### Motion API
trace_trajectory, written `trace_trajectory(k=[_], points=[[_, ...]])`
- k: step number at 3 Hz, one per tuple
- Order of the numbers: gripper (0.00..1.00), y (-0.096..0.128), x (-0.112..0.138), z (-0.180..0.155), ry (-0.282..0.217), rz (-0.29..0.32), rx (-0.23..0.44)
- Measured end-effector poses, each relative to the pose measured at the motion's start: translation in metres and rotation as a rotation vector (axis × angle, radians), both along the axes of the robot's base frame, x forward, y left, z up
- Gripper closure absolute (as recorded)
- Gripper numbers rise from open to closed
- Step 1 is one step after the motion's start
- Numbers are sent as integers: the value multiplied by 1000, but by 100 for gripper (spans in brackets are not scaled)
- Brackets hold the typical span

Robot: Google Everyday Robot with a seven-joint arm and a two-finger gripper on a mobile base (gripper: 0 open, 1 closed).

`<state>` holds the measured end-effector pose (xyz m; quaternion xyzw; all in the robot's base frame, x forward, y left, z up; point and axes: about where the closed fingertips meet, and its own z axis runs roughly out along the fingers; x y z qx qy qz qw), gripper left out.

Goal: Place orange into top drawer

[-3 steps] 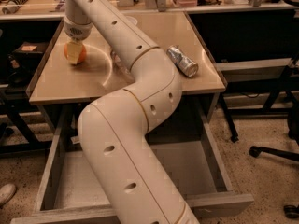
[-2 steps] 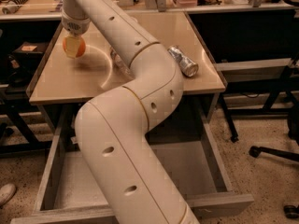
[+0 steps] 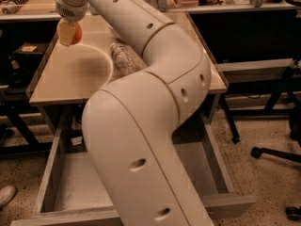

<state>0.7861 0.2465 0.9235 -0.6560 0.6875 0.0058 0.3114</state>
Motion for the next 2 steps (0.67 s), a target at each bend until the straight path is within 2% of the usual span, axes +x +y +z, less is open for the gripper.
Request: trace_trajectory(k=[1,2], points=[[100,-16,-19,62,-117,-39,122],[100,1,-48,95,-177,5,195]])
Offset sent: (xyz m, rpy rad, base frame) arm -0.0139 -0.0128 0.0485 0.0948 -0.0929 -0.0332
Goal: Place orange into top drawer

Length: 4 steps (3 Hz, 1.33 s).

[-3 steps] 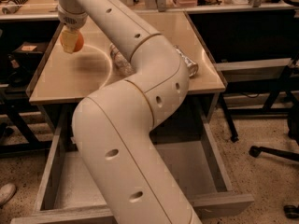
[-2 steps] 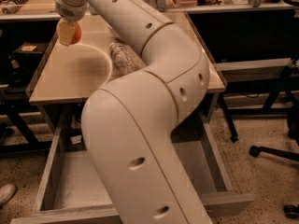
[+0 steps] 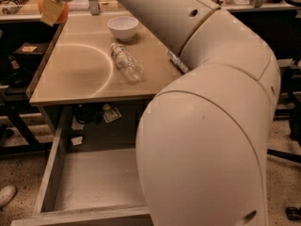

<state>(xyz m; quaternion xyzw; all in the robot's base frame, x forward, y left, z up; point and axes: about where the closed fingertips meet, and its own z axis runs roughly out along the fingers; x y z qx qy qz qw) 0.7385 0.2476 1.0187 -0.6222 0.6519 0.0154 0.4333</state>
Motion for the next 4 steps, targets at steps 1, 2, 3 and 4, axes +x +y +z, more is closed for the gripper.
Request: trace_trajectory(k=[1,2,3,4], points=[[100,-6,3,-7,15,-12,-11],[100,-17,-11,-14,38,-44,-13],[100,-42,-45,-13,58,-120,18],[100,-70,-87,-36,106,-198,22]])
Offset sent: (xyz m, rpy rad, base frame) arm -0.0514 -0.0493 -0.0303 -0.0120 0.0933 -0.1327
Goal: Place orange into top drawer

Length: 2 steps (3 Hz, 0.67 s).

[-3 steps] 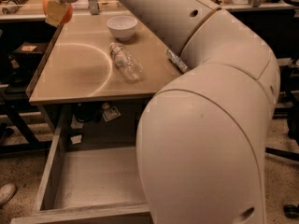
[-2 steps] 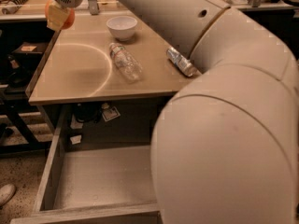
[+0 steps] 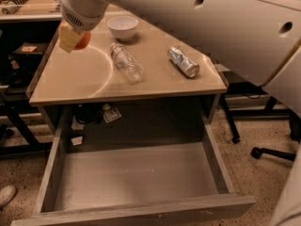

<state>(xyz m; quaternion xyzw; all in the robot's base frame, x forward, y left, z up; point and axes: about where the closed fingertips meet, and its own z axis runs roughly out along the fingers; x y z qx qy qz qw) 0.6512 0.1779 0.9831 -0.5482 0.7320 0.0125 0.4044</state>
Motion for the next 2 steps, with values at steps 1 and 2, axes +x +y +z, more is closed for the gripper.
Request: trace_trajectory(k=[1,2], points=[[100,0,0,1,-1,0,1],[100,-5,-9,-12,31,-17,16]])
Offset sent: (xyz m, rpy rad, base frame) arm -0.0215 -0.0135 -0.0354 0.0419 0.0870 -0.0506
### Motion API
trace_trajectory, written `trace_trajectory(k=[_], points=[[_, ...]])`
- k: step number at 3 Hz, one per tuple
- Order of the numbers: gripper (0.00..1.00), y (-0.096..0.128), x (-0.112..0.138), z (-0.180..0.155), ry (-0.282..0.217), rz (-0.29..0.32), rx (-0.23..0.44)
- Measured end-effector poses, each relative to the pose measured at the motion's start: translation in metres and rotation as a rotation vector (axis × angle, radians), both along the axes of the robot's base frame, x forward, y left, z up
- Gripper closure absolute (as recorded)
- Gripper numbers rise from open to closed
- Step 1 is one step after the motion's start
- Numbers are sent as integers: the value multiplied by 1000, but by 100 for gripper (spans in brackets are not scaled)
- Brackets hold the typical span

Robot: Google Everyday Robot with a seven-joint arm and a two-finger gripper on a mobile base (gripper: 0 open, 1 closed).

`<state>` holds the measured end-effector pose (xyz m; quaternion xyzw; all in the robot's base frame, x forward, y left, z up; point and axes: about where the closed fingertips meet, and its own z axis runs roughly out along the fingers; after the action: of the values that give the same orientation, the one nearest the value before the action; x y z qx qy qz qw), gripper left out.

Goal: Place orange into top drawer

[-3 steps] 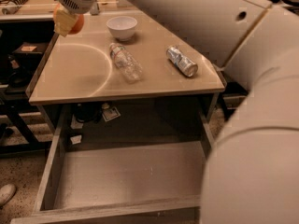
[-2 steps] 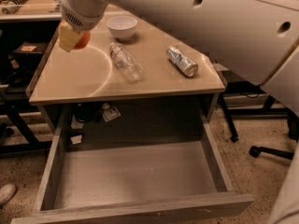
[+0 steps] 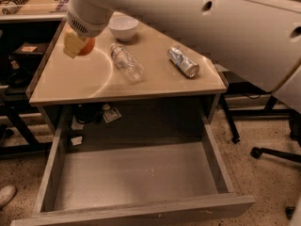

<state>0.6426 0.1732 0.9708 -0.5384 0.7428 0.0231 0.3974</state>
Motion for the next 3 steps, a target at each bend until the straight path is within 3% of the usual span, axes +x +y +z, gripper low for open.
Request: trace_trajectory(k=[1,2,3], points=[[100,-12,-23,-28,60,-51,56],[100,-36,-62,-84,143,-120,84],[100,-36,-62,-84,143,-120,85]])
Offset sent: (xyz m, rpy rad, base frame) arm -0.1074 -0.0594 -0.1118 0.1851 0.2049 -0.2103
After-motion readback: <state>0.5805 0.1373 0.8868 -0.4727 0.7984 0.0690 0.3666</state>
